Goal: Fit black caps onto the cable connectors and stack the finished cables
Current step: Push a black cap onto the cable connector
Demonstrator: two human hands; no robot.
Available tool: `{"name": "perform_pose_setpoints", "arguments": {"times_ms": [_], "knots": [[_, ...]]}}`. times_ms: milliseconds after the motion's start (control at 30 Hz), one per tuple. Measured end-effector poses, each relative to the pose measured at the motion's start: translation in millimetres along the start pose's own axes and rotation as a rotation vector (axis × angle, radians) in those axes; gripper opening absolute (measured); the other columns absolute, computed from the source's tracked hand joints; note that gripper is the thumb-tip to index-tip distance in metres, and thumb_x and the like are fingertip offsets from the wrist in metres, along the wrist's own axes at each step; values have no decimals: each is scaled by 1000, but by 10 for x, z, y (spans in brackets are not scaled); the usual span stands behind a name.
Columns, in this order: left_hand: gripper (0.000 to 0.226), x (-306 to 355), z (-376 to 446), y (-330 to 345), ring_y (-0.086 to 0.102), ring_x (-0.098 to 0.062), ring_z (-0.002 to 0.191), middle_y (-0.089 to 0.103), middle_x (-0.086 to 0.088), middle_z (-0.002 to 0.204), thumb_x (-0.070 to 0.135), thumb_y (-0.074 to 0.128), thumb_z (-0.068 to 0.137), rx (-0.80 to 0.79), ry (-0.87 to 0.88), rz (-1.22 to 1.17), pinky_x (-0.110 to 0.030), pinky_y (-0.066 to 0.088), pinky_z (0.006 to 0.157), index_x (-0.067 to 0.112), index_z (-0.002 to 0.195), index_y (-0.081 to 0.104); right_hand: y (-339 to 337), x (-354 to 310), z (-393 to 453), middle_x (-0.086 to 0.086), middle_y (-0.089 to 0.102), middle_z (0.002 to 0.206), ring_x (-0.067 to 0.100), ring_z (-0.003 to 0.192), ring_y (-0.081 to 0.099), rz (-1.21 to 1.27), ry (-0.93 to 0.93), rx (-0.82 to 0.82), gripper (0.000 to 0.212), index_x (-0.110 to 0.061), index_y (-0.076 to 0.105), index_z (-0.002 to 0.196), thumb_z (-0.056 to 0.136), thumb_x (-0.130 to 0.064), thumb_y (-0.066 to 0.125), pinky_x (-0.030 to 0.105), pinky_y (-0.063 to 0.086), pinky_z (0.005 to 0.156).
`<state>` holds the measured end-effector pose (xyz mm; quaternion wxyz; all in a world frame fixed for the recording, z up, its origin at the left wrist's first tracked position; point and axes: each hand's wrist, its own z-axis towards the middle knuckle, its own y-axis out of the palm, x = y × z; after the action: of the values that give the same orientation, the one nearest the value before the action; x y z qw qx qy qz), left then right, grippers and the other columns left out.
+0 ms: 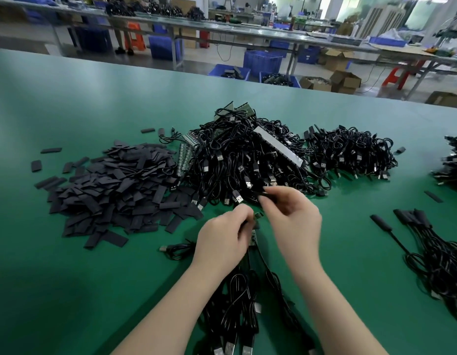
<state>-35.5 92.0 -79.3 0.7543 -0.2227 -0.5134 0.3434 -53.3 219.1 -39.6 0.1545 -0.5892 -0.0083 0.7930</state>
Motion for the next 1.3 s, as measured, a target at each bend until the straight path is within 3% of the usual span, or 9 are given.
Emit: {"name": "perform_pose_setpoints", "arguments": {"times_ms": [167, 300, 433, 600, 700, 833, 1100, 1200, 1300], "knots": [[22, -5, 0, 20, 64, -9, 90, 69, 12, 92, 2, 62, 84, 80, 98, -35, -36, 53, 80, 21, 88, 72, -224, 348, -105, -19, 73, 82, 3, 77, 69, -28, 113, -17, 27, -38, 72, 87, 86, -11, 75, 14, 53, 73], [22, -30, -7, 47, 61, -6, 99, 68, 13, 103, 19, 68, 83, 52, 124, -56, -32, 50, 90, 25, 103, 75, -205, 460, -209, -13, 73, 80, 11, 76, 72, 15, 148, -68, 32, -43, 74, 86, 82, -11, 78, 21, 55, 74], [30, -32, -18, 72, 59, -4, 102, 67, 16, 105, 29, 72, 77, -11, 134, -30, -29, 43, 92, 34, 106, 74, -217, 483, -242, -3, 74, 79, 18, 78, 73, 104, 209, -76, 29, -39, 74, 89, 82, -11, 79, 36, 58, 80], [28, -71, -11, 86, 55, -1, 103, 68, 16, 105, 38, 78, 77, 2, 107, -21, -23, 33, 90, 34, 104, 75, -266, 483, -211, -3, 63, 67, 11, 63, 62, 282, 304, -69, 19, -24, 76, 93, 83, -8, 78, 22, 54, 67], [27, -67, -5, 89, 59, -4, 102, 69, 15, 106, 39, 74, 81, -10, 126, -8, -28, 41, 91, 33, 107, 74, -274, 480, -211, 4, 61, 69, 9, 59, 62, 341, 327, -74, 17, -18, 75, 96, 84, -5, 76, 17, 52, 64], [27, -71, -4, 78, 60, -4, 103, 69, 16, 105, 42, 66, 84, -14, 123, -61, -37, 48, 92, 32, 108, 74, -281, 462, -207, 0, 59, 64, 11, 60, 62, 426, 344, -122, 20, -21, 78, 98, 84, -7, 76, 18, 53, 68], [26, -121, 12, 90, 59, 5, 102, 68, 23, 100, 46, 59, 84, -54, 114, -292, -11, 43, 89, 34, 102, 74, -260, 405, -219, 0, 75, 83, 6, 73, 68, 410, 292, -195, 23, -23, 80, 89, 82, -1, 75, 16, 54, 71], [26, -111, 20, 89, 60, 4, 102, 66, 27, 103, 46, 59, 85, -60, 118, -306, -9, 42, 88, 39, 109, 66, -273, 389, -215, -3, 78, 91, 5, 76, 70, 361, 267, -185, 25, -26, 81, 77, 80, -1, 77, 17, 54, 72], [23, -121, 23, 93, 61, 3, 101, 66, 28, 102, 44, 59, 85, -63, 120, -300, -11, 44, 88, 41, 108, 64, -274, 383, -219, -2, 78, 88, 6, 75, 70, 348, 272, -166, 26, -26, 81, 73, 78, -1, 78, 17, 55, 72]]}}
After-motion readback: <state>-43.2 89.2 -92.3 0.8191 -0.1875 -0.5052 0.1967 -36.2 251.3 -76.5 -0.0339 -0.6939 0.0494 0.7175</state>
